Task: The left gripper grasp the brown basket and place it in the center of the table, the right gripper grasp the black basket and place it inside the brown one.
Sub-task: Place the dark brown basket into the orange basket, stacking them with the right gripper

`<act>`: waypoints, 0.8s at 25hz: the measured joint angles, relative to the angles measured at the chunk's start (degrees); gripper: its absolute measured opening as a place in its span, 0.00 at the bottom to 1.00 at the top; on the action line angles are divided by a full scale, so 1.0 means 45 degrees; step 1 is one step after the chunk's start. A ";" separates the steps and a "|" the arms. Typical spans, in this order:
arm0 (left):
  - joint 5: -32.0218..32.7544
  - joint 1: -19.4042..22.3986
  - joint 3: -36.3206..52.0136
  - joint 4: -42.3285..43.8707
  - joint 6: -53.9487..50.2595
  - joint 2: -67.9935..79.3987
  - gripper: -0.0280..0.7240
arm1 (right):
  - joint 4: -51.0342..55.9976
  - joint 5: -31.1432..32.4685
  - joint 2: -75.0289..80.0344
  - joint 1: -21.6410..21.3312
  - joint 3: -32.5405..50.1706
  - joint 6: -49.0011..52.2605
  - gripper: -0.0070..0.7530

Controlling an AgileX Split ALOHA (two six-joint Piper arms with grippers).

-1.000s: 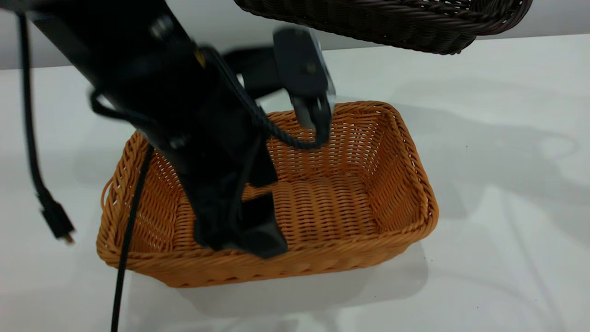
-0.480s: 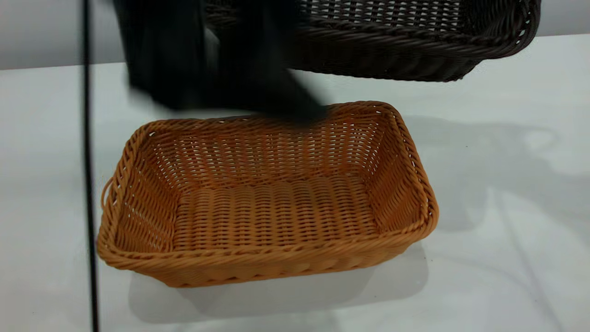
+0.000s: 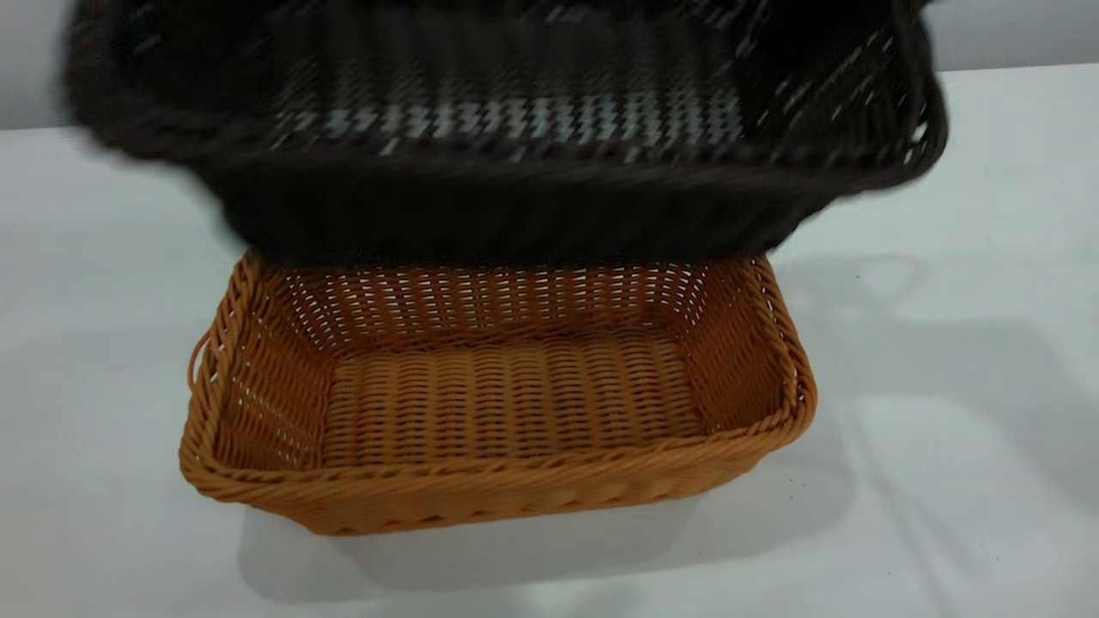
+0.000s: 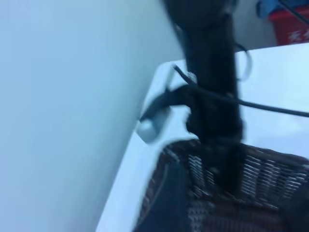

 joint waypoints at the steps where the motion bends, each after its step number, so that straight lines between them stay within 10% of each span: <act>1: 0.0088 0.0000 0.0000 0.0019 -0.0040 0.0090 0.91 | 0.0201 0.0123 0.0168 0.0063 0.0000 -0.0082 0.17; 20: 0.0082 0.0000 0.0000 0.0549 -0.0214 0.0609 0.91 | 0.0258 0.0412 0.2350 0.0402 0.0011 0.0100 0.17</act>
